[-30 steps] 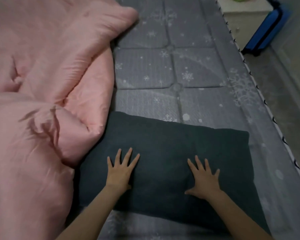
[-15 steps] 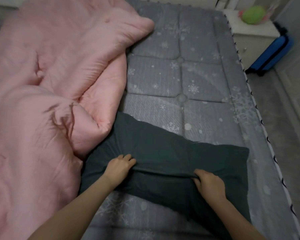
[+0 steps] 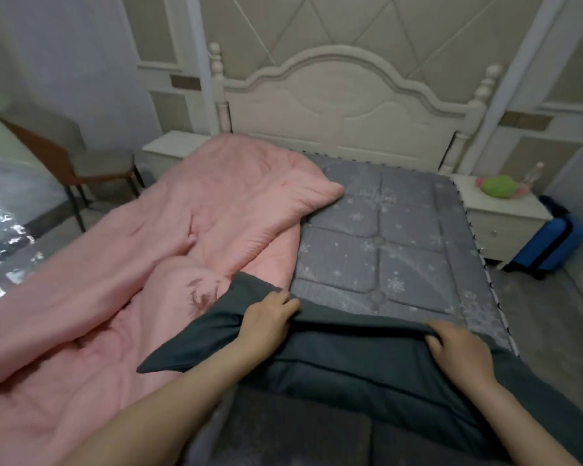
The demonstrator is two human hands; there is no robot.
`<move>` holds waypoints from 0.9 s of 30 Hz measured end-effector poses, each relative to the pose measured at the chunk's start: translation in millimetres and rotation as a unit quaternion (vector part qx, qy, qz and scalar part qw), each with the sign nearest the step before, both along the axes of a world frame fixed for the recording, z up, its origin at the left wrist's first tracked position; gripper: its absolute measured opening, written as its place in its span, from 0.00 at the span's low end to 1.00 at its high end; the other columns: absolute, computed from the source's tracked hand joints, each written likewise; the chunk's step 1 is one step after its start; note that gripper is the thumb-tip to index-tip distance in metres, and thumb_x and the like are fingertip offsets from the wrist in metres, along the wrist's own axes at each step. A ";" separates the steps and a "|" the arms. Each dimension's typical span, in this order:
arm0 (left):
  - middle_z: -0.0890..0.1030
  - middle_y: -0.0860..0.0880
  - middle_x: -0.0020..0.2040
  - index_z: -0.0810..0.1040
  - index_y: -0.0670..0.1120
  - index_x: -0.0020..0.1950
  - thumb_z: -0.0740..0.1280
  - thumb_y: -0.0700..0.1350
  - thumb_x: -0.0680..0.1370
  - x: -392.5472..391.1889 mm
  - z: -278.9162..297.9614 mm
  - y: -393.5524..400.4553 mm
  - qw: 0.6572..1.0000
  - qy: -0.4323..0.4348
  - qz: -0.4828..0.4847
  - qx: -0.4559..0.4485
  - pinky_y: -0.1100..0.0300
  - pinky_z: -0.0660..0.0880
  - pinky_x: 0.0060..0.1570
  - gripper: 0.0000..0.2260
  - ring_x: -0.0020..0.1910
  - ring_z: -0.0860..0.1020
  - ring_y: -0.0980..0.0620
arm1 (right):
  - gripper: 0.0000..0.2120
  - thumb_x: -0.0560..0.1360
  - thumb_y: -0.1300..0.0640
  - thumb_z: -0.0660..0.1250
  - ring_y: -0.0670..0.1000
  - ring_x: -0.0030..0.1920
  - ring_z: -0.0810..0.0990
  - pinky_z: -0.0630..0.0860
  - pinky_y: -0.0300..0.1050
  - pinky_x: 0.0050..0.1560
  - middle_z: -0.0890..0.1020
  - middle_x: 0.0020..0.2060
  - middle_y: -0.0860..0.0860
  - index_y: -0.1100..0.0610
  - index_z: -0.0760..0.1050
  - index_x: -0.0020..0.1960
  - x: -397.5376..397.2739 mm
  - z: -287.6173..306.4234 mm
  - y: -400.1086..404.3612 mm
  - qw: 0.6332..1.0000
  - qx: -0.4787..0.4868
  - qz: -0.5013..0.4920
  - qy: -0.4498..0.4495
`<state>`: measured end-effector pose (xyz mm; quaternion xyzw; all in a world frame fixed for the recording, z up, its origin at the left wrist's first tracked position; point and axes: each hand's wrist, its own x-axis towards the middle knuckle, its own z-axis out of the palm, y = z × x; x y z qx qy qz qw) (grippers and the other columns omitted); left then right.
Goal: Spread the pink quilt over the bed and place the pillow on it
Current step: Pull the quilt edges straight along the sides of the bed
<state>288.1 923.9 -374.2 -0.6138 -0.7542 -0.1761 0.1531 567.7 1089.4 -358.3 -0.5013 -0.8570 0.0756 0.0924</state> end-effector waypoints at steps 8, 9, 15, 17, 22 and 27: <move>0.75 0.49 0.35 0.76 0.48 0.40 0.57 0.42 0.70 -97.8 73.1 -56.3 0.991 0.029 0.101 0.084 0.58 0.68 0.21 0.08 0.32 0.75 0.48 | 0.15 0.75 0.59 0.64 0.57 0.56 0.79 0.74 0.48 0.50 0.81 0.58 0.51 0.52 0.77 0.61 -126.7 70.7 -27.8 0.991 0.056 0.052 0.105; 0.75 0.49 0.35 0.77 0.48 0.40 0.57 0.42 0.70 -112.7 80.1 -68.5 0.989 0.034 0.109 0.090 0.58 0.67 0.21 0.08 0.32 0.75 0.47 | 0.15 0.75 0.58 0.64 0.58 0.57 0.79 0.74 0.49 0.51 0.81 0.58 0.52 0.52 0.77 0.61 -146.8 76.3 -34.3 0.991 0.055 0.058 0.110; 0.74 0.49 0.37 0.74 0.47 0.40 0.70 0.37 0.67 -218.7 99.5 -157.7 0.976 0.014 0.188 0.105 0.61 0.62 0.21 0.07 0.35 0.76 0.48 | 0.13 0.74 0.56 0.65 0.59 0.54 0.80 0.74 0.50 0.51 0.83 0.55 0.53 0.51 0.79 0.58 -296.1 100.3 -82.4 0.977 0.075 0.156 0.127; 0.73 0.50 0.37 0.74 0.48 0.41 0.68 0.38 0.68 -252.3 100.6 -179.1 0.969 0.010 0.212 0.126 0.62 0.60 0.22 0.07 0.37 0.74 0.50 | 0.13 0.74 0.57 0.64 0.58 0.55 0.80 0.74 0.49 0.50 0.83 0.55 0.53 0.52 0.79 0.58 -344.1 110.4 -95.7 0.969 0.083 0.187 0.138; 0.74 0.47 0.37 0.78 0.45 0.42 0.69 0.31 0.62 -348.3 120.0 -205.1 0.931 -0.010 0.312 0.189 0.62 0.60 0.23 0.12 0.38 0.74 0.48 | 0.10 0.71 0.60 0.66 0.61 0.42 0.83 0.77 0.51 0.42 0.85 0.43 0.58 0.56 0.82 0.50 -486.9 151.9 -104.8 0.922 0.186 0.267 0.208; 0.77 0.51 0.53 0.77 0.50 0.58 0.66 0.44 0.74 -429.5 110.5 -189.7 0.908 -0.138 0.349 0.188 0.54 0.74 0.42 0.12 0.57 0.74 0.47 | 0.25 0.76 0.46 0.58 0.58 0.75 0.57 0.46 0.59 0.73 0.64 0.73 0.58 0.55 0.65 0.71 -602.7 166.1 -98.3 0.949 0.214 0.232 0.020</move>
